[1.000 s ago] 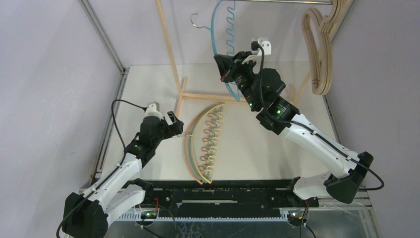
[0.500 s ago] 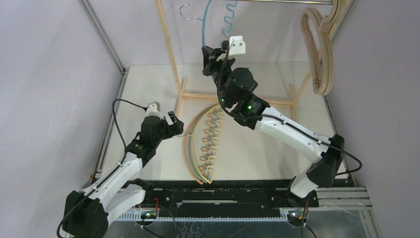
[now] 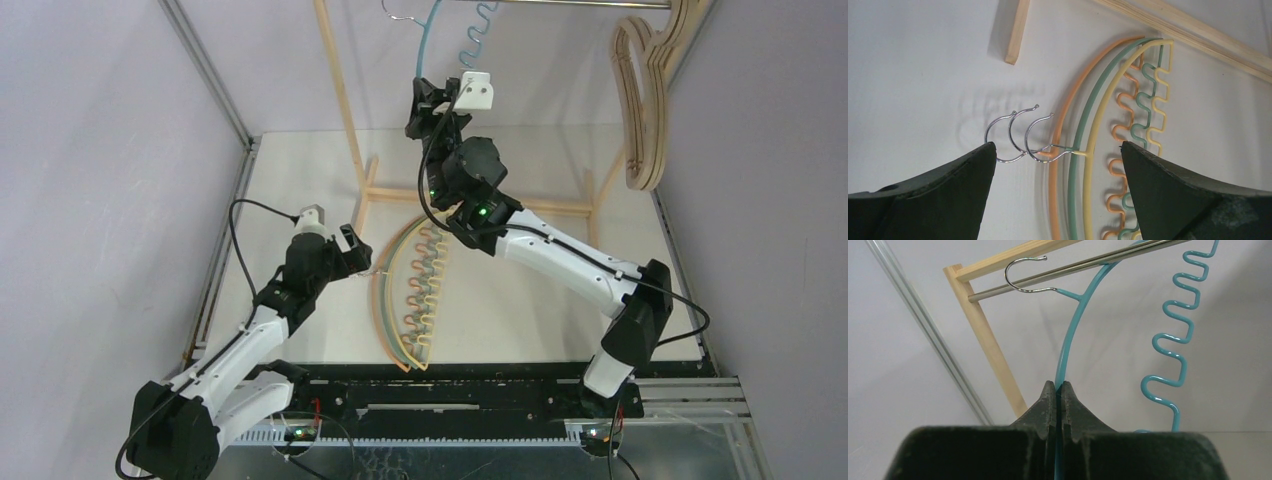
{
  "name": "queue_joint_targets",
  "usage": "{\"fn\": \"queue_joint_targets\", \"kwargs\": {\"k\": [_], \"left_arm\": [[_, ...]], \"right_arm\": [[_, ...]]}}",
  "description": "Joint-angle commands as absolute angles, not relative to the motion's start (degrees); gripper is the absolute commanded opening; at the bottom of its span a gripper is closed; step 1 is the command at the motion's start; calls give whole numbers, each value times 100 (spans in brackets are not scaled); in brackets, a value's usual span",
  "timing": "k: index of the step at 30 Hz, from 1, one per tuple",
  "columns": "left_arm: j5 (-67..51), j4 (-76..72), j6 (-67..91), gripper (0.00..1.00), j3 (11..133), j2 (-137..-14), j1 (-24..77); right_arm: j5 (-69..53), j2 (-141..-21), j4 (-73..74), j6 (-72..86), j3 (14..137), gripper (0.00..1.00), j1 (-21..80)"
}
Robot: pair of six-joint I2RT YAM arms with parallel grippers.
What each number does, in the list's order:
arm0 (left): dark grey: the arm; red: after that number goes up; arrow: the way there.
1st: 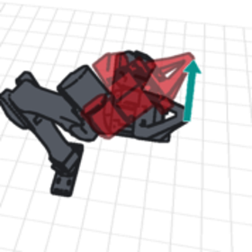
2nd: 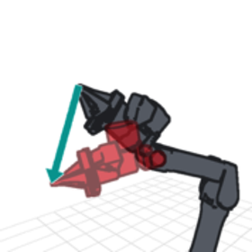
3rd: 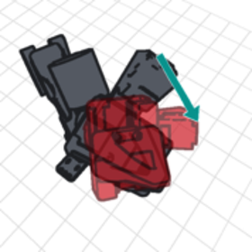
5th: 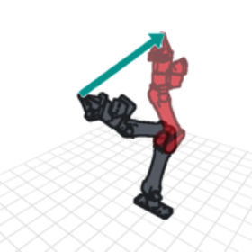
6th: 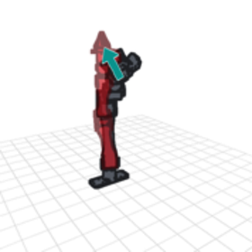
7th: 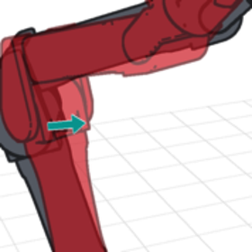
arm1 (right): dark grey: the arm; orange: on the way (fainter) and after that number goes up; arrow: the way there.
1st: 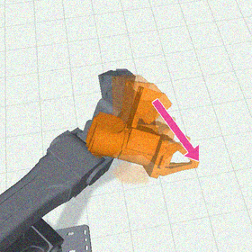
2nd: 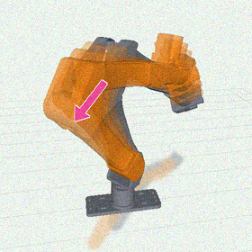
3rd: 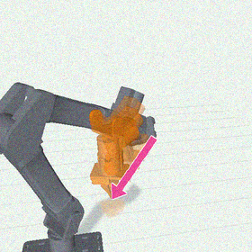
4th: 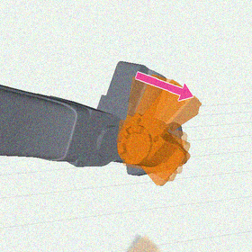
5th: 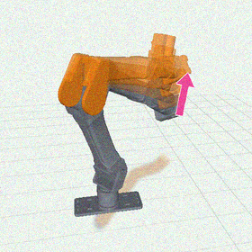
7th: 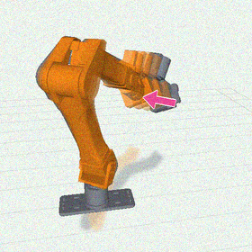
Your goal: Organize the hangers
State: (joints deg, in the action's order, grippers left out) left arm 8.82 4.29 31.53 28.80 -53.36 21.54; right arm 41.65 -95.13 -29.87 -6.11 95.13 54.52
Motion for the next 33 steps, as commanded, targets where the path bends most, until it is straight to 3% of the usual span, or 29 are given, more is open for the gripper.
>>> {"fn": "queue_joint_targets", "kwargs": {"k": [1,25,26,30,33], "left_arm": [[861,199,3149,100,2797,-5303,2188],[870,193,3146,100,2745,-5369,2179],[870,182,3146,100,2748,-5362,2178],[877,192,3144,100,2750,-5375,2180],[884,201,3146,100,2759,-5375,2182]], "right_arm": [[4331,-9573,-3570,-833,9966,0,5421],[4839,-9134,-2594,78,8978,0,4435],[4862,-9088,-2502,94,8928,2,4418],[5104,-8872,-2427,-232,8704,48,4536],[5354,-8646,-2730,-689,8392,69,4742]]}}
